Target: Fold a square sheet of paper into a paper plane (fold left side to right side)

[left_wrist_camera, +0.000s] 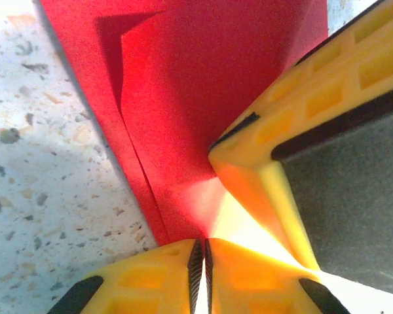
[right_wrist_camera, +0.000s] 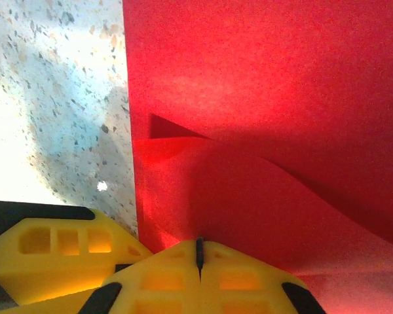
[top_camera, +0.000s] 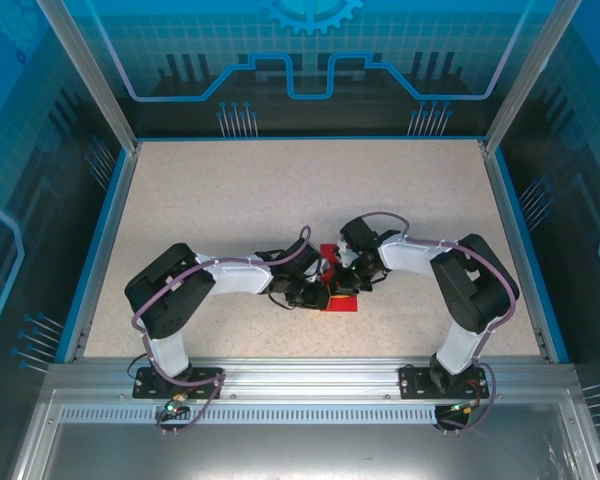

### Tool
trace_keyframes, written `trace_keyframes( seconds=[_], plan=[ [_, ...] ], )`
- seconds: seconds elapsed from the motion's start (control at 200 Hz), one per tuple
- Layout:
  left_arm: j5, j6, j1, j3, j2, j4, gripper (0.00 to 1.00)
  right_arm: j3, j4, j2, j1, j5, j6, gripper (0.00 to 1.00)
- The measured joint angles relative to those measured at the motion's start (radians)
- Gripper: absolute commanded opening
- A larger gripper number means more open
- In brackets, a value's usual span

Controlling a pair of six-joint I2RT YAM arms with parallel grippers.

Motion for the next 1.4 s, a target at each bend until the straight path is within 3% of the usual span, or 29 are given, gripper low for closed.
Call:
trace_keyframes(
  seconds=[1.396],
  plan=[
    [-0.003, 0.000, -0.003, 0.005, 0.002, -0.005, 0.15, 0.047, -0.154, 0.000, -0.270, 0.011, -0.164, 0.07]
  ],
)
